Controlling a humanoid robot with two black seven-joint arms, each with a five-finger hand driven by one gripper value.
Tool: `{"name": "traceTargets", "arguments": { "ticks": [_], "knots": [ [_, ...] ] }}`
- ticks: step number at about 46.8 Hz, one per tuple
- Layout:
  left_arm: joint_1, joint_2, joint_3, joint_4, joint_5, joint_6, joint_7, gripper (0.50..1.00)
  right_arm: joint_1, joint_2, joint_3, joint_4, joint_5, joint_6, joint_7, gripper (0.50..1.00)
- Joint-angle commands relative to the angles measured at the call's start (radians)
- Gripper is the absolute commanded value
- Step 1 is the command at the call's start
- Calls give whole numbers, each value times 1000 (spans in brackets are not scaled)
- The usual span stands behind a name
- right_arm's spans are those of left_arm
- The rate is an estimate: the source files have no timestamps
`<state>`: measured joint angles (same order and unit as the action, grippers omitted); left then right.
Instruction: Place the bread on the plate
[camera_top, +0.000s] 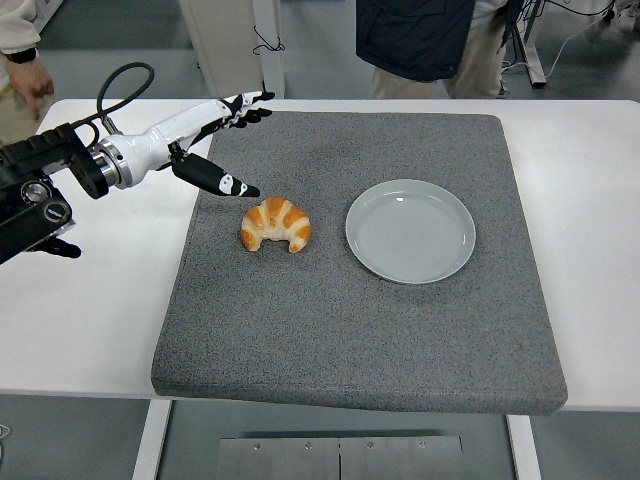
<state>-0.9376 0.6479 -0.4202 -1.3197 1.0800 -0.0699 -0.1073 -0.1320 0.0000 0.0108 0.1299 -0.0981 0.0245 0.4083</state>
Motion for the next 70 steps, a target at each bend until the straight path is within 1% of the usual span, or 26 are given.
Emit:
{"name": "traceTargets", "arguments": {
  "ticks": [1,7,12,18,21,27,35,49,60,70],
  "knots": [
    [0,-5,35,0,66,34,0,968,0,0,0,-1,0,0,0,1000],
    [-1,-39,104,13,144,119,1,968,0,0,0,0,0,0,0,1000],
    [2,-50,120,14,147,159,-5,971,0,0,0,-1,0,0,0,1000],
    [0,-76,147,19,152,162,-5,971,0,0,0,0,0,0,0,1000],
    [-1,-83,153,40,159,165,-5,971,0,0,0,0,0,0,0,1000],
    [5,-125,156,68,208,174,-3,971,0,0,0,0,0,0,0,1000],
    [14,-146,170,126,233,205,-5,969,0,0,0,-1,0,0,0,1000],
    [16,-198,182,172,224,206,-2,968,0,0,0,-1,0,0,0,1000],
    [28,-218,179,183,221,209,-12,969,0,0,0,0,0,0,0,1000],
    [26,-238,181,214,222,228,-15,969,0,0,0,-1,0,0,0,1000]
  ]
}}
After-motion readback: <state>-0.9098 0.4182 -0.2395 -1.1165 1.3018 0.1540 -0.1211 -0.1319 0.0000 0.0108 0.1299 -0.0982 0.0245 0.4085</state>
